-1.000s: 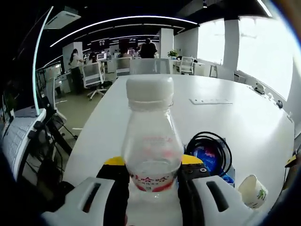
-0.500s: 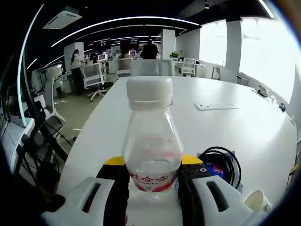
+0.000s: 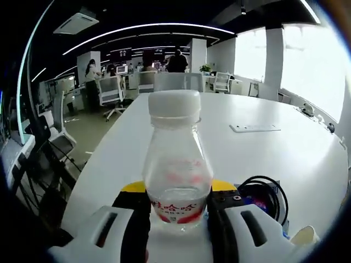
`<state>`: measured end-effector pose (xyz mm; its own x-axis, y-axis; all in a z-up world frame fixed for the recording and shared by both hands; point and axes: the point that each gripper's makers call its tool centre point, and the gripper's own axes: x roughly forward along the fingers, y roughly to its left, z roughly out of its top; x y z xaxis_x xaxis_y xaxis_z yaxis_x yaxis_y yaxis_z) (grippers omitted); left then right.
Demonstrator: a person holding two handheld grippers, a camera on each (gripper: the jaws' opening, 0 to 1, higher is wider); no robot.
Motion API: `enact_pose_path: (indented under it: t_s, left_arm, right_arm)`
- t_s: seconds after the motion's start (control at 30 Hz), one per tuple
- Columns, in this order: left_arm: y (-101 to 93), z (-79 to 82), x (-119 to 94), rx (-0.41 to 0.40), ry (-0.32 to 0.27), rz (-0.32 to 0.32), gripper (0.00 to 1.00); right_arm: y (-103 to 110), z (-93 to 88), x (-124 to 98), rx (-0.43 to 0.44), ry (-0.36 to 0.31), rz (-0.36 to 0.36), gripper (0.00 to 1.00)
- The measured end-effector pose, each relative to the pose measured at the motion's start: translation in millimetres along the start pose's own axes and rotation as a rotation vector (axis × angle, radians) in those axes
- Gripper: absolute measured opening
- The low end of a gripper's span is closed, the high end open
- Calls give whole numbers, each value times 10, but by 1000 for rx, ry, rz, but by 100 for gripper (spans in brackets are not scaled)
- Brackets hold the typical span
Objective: Arrange the tabletop items into an orderly group along one side of the table until the central work area is clear of visible clutter.
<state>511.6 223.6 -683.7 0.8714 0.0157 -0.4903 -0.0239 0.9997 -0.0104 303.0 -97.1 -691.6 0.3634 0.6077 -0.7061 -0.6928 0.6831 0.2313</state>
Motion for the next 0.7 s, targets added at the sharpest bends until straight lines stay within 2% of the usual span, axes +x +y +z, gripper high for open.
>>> enact_pose_path:
  t_s: [0.23,0.7]
  left_arm:
    - [20,-40,10,16,-7,23,39]
    - [-13,-34,-5,-11,1,68,40]
  right_arm:
    - [-10,-44,17,1,11,3,56]
    - [-33,-71,-21,16,3,-8,56]
